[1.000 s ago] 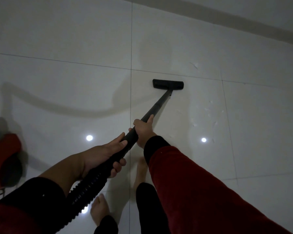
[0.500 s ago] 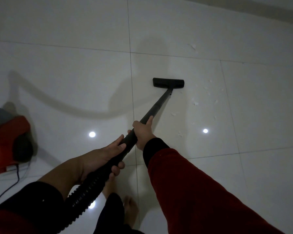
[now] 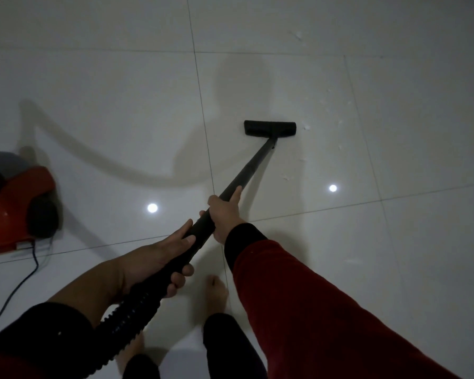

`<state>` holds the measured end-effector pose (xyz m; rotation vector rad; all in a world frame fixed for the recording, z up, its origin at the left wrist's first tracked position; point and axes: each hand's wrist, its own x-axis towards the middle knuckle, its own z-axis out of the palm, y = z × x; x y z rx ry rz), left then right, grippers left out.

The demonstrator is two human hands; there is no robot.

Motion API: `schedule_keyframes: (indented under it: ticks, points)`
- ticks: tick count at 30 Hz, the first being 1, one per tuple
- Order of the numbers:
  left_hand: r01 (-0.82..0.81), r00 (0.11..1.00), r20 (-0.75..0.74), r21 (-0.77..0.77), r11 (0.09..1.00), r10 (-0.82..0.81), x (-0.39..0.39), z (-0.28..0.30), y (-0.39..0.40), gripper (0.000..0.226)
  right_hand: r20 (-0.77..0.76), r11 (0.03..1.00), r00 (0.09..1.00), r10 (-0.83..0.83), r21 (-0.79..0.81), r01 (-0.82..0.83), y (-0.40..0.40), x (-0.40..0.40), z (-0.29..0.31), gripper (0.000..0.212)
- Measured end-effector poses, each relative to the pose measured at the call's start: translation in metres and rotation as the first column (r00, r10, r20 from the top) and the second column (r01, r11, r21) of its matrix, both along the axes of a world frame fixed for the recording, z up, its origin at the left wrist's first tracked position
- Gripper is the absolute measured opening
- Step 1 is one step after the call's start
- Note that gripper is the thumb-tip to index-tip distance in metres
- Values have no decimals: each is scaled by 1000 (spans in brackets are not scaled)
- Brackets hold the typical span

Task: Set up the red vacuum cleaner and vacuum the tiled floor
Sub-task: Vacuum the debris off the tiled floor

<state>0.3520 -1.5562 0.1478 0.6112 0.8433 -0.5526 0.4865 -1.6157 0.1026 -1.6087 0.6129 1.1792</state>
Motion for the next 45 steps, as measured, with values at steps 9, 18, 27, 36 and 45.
schedule_keyframes:
  ticks: [9,18,27,36,45]
  points:
    - [95,995,-12,-7,995,-95,-46,2,-3,58,-1,995,995,-95,-9,95,-18,-53,5,82]
    - [242,970,-6,27,970,-242,-119,9,13,59,-10,972,973,-233,24,233,-19,-139,8,81]
    - [359,933,-2,80,930,-360,-157,21,24,56,2,937,938,-348,48,347,-18,-187,17,82]
    - [418,908,4,71,906,-419,-172,23,29,56,2,901,904,-428,79,427,-20,-212,21,83]
    - [474,880,33,0,880,-474,-166,10,31,110,-33,880,884,-467,79,468,-28,-212,4,83]
